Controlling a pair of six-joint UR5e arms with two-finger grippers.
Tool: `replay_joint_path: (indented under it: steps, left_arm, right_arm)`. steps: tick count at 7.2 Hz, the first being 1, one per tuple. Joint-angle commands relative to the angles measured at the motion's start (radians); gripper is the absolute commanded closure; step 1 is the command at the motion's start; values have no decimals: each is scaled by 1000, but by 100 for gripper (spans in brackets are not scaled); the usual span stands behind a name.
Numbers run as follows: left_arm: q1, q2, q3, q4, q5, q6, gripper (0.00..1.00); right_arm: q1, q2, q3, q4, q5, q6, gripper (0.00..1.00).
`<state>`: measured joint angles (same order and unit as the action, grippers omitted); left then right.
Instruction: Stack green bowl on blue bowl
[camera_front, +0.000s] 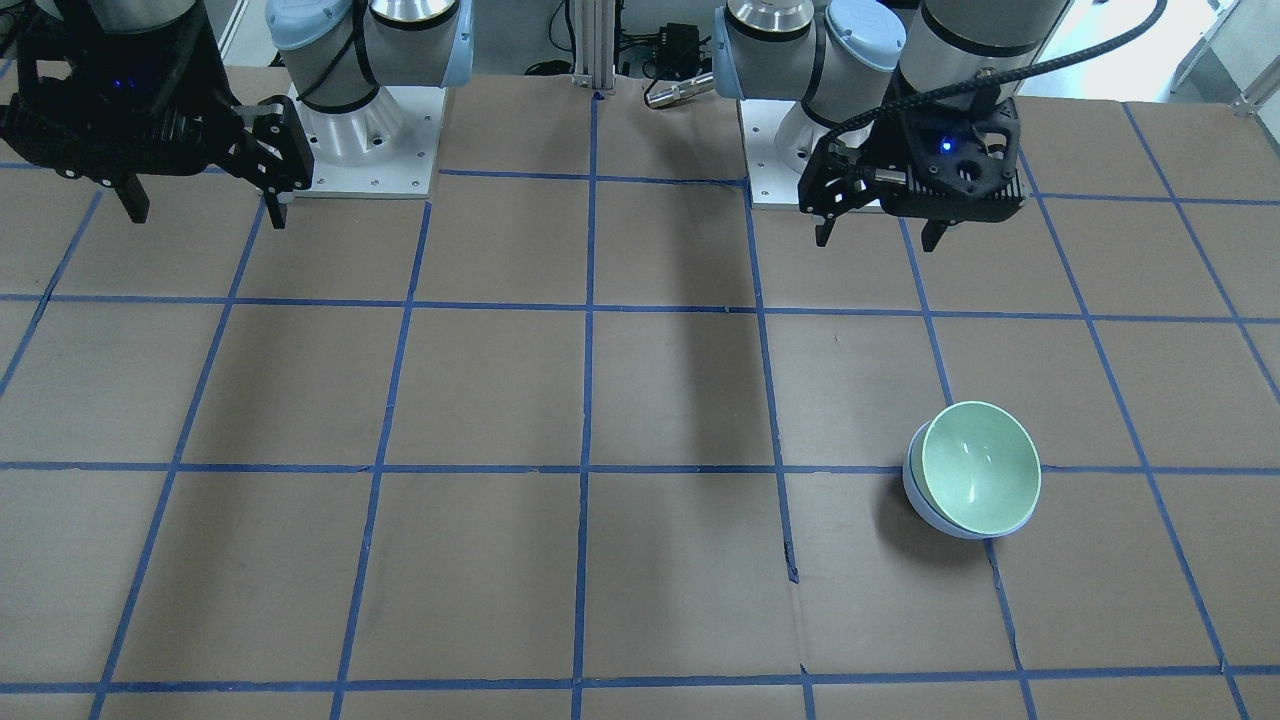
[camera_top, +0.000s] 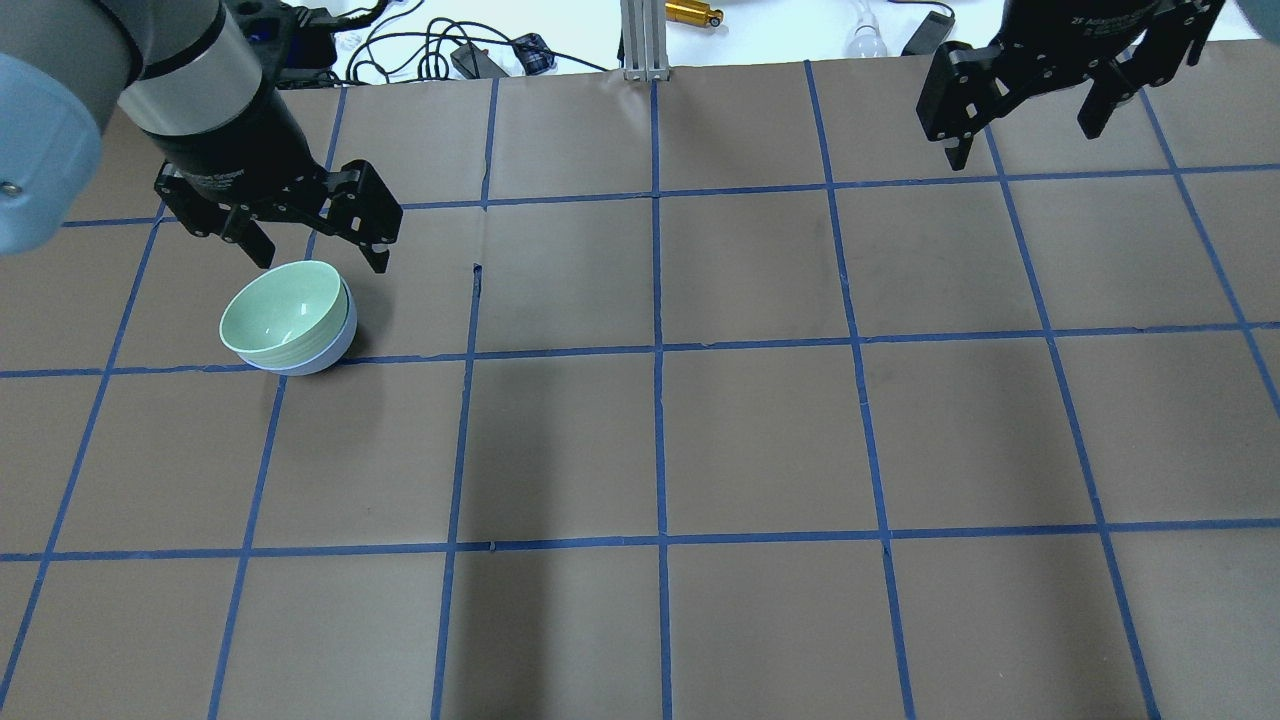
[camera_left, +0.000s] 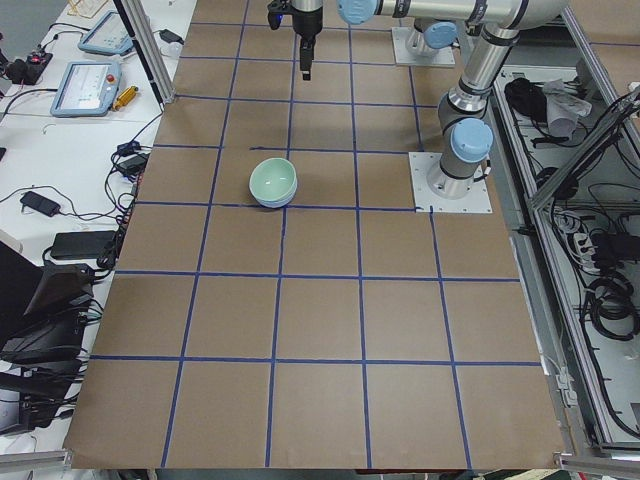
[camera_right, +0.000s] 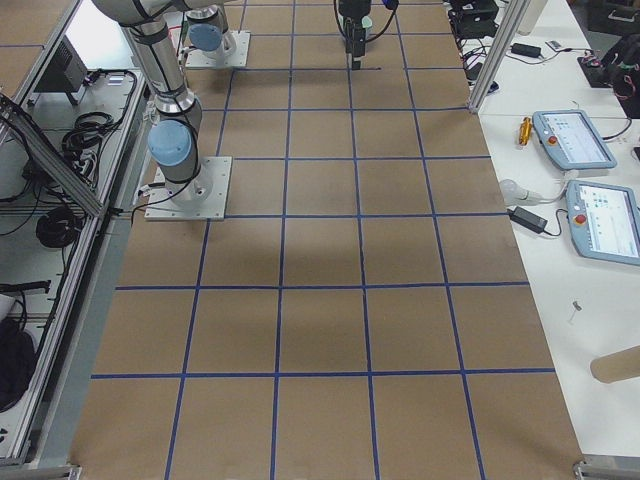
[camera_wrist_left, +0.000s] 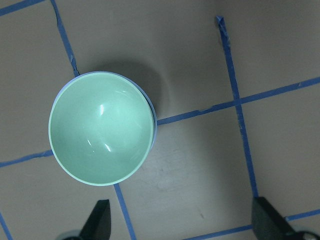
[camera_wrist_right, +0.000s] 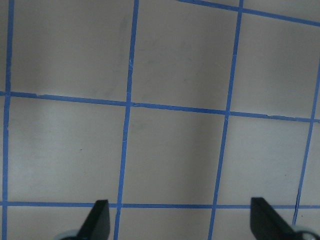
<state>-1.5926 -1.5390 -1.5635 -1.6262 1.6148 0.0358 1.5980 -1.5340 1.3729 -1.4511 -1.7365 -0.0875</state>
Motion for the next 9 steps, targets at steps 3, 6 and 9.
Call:
replay_joint_path:
  steps: [3,6,9]
  left_arm:
    - [-6,16,17,-75,-1,-34,0]
    - [33,14,34,-95,-47,-33,0]
    - [30,14,28,-95,-50,-34,0]
  right_arm:
    - [0,0,0,0,0,0,0]
    - [0,0,0,0,0,0,0]
    - [-1,0,0,0,0,0,0]
